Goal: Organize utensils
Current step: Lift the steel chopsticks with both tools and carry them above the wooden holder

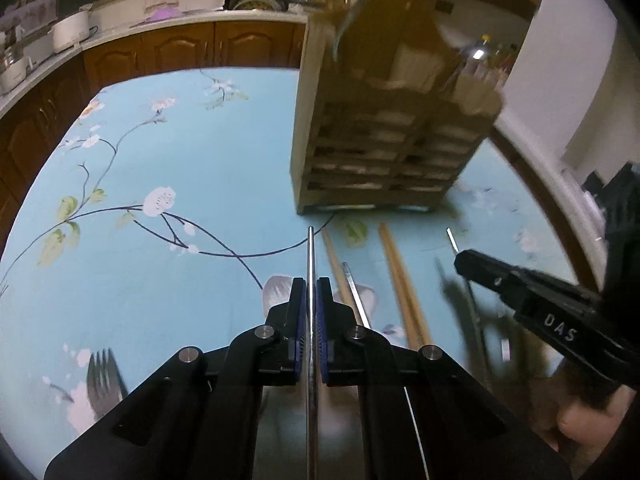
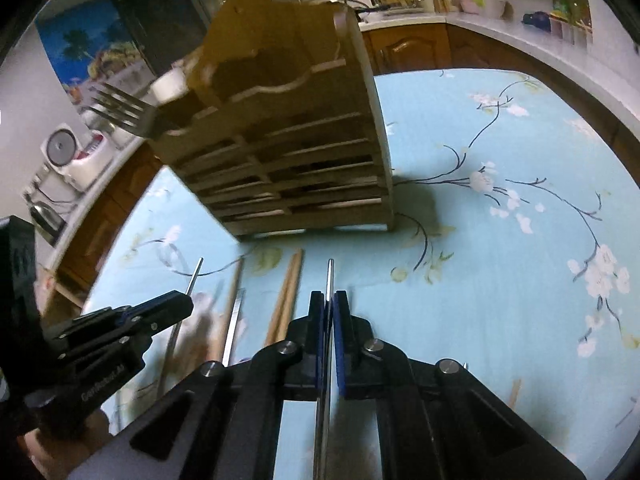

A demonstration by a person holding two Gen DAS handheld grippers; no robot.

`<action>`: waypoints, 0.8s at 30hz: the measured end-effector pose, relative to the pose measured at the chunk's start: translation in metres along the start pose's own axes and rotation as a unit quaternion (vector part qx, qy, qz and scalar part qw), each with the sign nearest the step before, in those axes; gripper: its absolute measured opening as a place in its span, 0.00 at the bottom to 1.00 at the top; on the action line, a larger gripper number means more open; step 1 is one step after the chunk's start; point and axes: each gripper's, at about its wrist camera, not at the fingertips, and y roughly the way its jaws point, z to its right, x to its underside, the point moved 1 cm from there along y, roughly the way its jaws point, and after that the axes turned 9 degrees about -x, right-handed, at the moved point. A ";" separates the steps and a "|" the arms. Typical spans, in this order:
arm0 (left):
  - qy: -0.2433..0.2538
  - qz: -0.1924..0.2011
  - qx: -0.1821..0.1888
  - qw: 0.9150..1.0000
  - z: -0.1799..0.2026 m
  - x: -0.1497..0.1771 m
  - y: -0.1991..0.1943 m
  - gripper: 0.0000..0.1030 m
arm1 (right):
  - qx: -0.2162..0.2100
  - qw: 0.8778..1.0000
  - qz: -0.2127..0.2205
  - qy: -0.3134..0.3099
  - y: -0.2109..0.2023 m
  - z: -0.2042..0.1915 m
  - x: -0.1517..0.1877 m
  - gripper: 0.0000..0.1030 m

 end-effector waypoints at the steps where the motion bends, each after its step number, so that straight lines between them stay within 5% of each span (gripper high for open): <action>1: -0.003 0.006 0.005 1.000 0.000 0.001 -0.008 0.04 | -0.004 1.000 0.004 0.000 -0.006 -0.002 0.001 0.04; 13: -0.029 0.094 0.054 0.994 -0.016 0.004 -0.112 0.04 | -0.044 0.995 0.086 -0.023 -0.095 -0.034 0.008 0.04; 24: -0.046 0.144 0.068 0.986 -0.024 0.001 -0.161 0.04 | -0.054 0.986 0.149 -0.049 -0.140 -0.060 -0.002 0.04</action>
